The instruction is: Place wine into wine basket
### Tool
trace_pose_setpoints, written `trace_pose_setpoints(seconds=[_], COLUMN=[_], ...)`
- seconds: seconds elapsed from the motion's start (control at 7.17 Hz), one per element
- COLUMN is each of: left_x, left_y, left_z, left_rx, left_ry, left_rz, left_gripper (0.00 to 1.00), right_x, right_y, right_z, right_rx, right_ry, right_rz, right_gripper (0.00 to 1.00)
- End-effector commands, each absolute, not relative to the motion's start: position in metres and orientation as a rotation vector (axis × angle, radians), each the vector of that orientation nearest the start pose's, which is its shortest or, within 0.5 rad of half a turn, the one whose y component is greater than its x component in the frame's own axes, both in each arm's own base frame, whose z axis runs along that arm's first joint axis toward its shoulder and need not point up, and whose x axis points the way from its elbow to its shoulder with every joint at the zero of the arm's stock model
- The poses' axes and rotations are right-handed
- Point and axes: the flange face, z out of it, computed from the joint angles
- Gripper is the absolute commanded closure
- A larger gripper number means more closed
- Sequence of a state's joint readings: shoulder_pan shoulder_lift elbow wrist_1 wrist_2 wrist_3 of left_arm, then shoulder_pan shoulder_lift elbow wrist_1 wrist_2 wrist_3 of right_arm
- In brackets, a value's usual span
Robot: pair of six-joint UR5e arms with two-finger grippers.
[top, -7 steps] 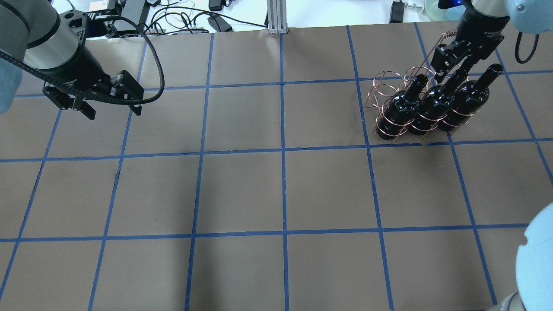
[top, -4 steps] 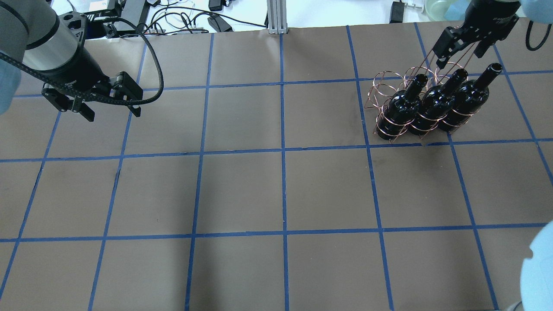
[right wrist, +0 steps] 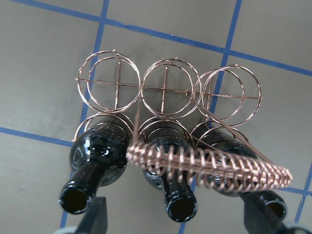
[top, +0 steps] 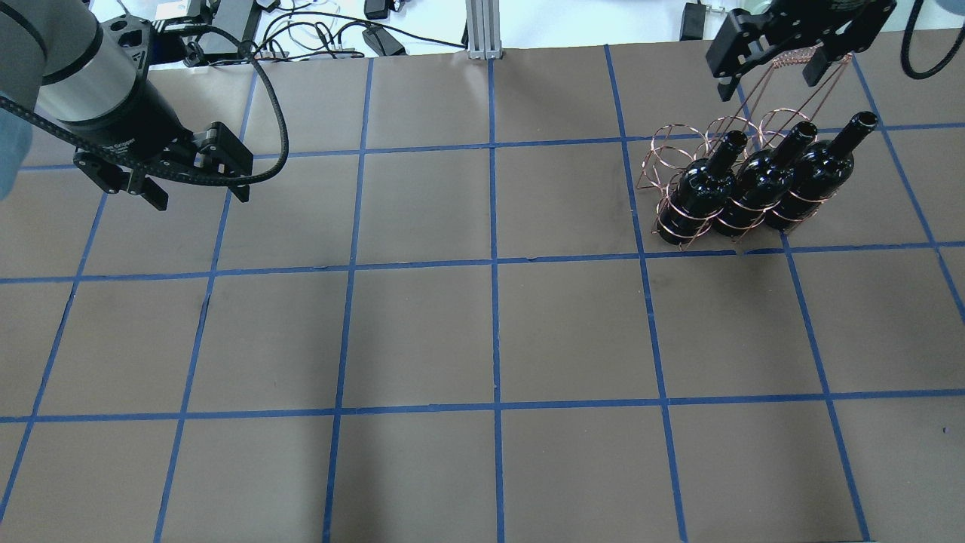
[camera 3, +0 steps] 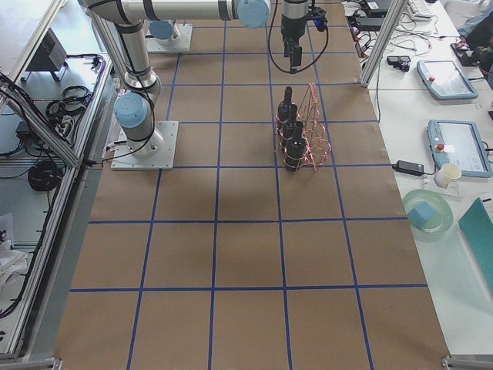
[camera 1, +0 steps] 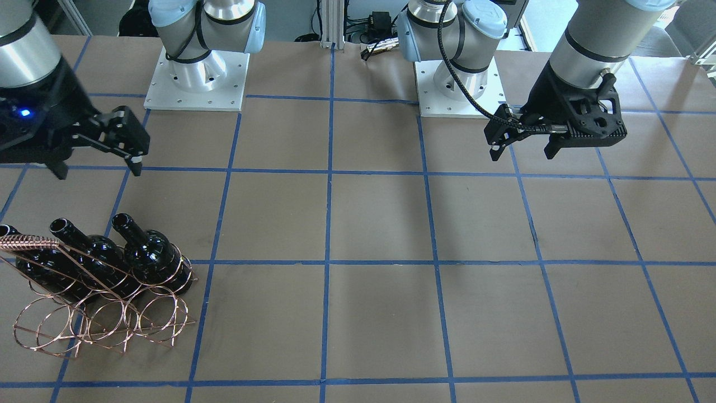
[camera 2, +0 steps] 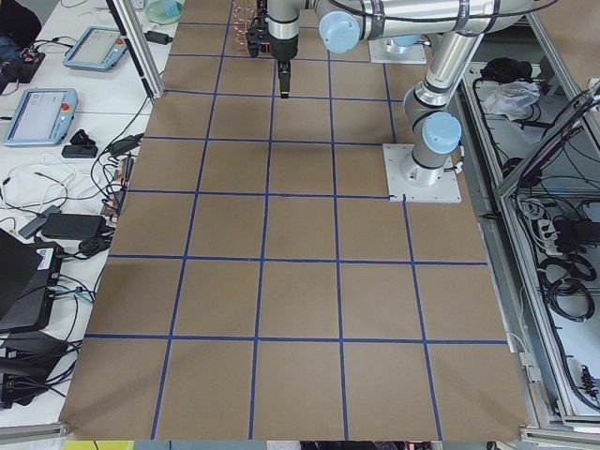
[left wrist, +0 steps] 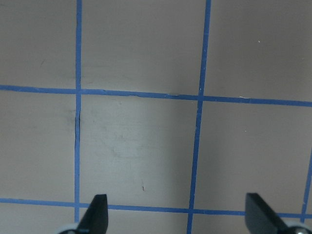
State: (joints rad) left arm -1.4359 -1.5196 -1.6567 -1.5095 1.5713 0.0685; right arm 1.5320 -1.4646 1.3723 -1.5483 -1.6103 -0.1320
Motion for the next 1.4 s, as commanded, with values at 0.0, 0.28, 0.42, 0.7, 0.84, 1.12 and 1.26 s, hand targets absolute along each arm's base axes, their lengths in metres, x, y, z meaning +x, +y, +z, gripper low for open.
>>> trace_pose_setpoints(seconds=[0.0,0.28,0.42,0.7,0.84,1.12,1.26], left_x=[-0.082,-0.106,-0.106,-0.103,-0.103,-0.103,-0.102], left_y=[-0.474,-0.460,-0.457,-0.458,-0.459,-0.465,-0.464], left_z=[0.489,0.498,0.500,0.500,0.497,0.492,0.492], left_rx=[-0.053,0.026,0.026,0.016,0.017,0.017,0.014], left_ry=[3.139,3.132,3.130,3.127,3.130,3.130,3.129], left_rz=[-0.075,-0.105,-0.098,-0.090,-0.076,-0.069,-0.061], left_gripper=[0.00,0.00,0.00,0.00,0.00,0.00,0.00], right_x=[0.175,0.171,0.171,0.171,0.173,0.160,0.151], right_y=[-0.514,-0.513,-0.509,-0.505,-0.504,-0.506,-0.509], right_z=[0.522,0.519,0.521,0.527,0.527,0.526,0.526], right_rx=[-0.036,-0.065,-0.063,-0.031,0.021,0.079,0.086], right_ry=[3.186,3.173,3.171,3.154,3.126,3.128,3.130], right_rz=[-0.048,-0.049,-0.047,-0.057,-0.053,-0.028,-0.026], right_gripper=[0.00,0.00,0.00,0.00,0.00,0.00,0.00])
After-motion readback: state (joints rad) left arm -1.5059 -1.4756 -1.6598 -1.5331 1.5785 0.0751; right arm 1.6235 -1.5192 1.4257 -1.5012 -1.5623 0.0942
